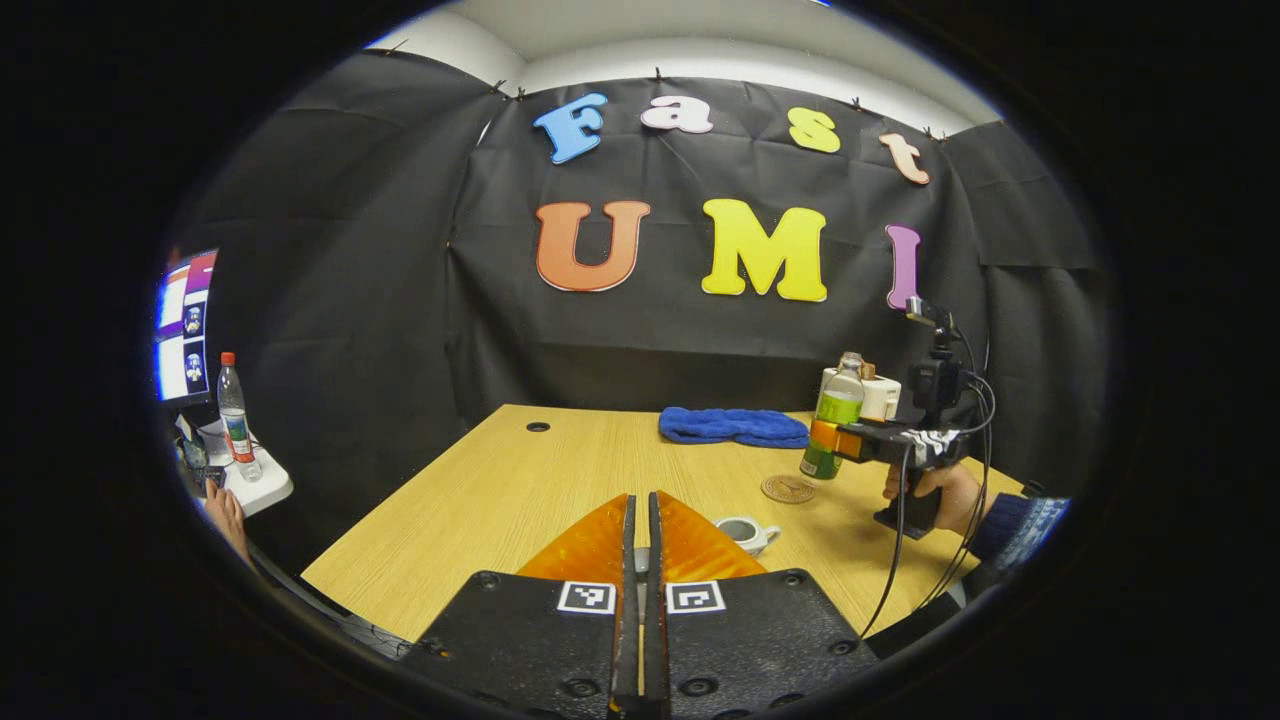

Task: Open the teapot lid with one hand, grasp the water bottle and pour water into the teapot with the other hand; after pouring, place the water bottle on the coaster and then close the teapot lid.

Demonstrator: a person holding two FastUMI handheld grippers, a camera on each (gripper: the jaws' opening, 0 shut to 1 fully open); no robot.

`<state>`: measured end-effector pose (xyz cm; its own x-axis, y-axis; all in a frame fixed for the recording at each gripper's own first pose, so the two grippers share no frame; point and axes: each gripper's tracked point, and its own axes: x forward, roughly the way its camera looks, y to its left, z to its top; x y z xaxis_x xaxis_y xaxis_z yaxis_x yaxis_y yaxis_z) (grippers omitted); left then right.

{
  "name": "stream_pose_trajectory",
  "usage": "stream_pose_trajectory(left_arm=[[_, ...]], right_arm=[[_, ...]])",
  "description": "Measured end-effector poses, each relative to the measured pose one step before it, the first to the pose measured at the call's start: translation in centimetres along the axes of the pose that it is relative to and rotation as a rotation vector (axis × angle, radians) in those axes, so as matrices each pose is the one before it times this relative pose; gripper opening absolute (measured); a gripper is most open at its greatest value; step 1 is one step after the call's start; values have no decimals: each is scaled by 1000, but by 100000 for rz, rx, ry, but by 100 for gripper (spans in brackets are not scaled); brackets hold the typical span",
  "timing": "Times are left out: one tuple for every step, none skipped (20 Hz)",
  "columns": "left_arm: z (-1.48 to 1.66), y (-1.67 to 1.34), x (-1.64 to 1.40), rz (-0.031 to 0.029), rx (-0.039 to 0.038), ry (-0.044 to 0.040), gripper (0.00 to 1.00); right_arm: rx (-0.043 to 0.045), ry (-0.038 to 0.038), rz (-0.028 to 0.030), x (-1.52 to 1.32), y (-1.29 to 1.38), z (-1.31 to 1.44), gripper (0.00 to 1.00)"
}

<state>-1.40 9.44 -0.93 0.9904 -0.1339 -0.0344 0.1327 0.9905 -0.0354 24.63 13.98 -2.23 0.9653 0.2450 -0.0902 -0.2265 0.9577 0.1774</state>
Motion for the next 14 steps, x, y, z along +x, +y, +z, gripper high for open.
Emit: stream_pose_trajectory(left_arm=[[-100, -78, 142, -207, 77, 302, 5], [-208, -77, 150, -205, 105, 475, 4], [-141, 9, 92, -76, 140, 388, 4], [-112, -27, 166, 25, 212, 360, 5], [-163, 168, 77, 269, 54, 418, 5], [-158, 188, 151, 323, -80, 380, 5], [-24, 52, 159, 304, 6, 119, 5], [-61, 269, 31, 736, -127, 308, 5], [-223, 308, -32, 579, -12, 290, 5], [-52, 115, 28, 402, -51, 188, 5], [-50, 176, 43, 469, -144, 180, 5], [64, 163, 74, 393, -161, 12, 4], [-57, 46, -14, 140, -143, 172, 5], [0, -208, 0, -127, 46, 102, 4]], right_arm=[[-244, 673, -271, 597, 277, -607, 73], [-2169, 258, -748, 362, 95, -275, 73], [-2651, 28, -361, 198, 138, -245, 74], [-964, 396, 174, 380, 434, -172, 74], [-775, 388, 769, 9, 573, -239, 74], [-1317, 257, -121, 334, 348, -372, 75], [-1984, -166, -1084, 334, -40, -117, 74], [-2465, -33, -1285, 395, -164, -269, 73], [-893, 11, -410, 222, -30, -122, 73], [48, 739, 779, 165, 248, -283, 74], [848, 1386, 1087, 186, 196, -297, 74], [-264, 321, -337, 172, -164, -336, 75], [-656, -299, -1362, 14, -356, 98, 77], [472, 6, 653, -23, 102, -27, 76]])
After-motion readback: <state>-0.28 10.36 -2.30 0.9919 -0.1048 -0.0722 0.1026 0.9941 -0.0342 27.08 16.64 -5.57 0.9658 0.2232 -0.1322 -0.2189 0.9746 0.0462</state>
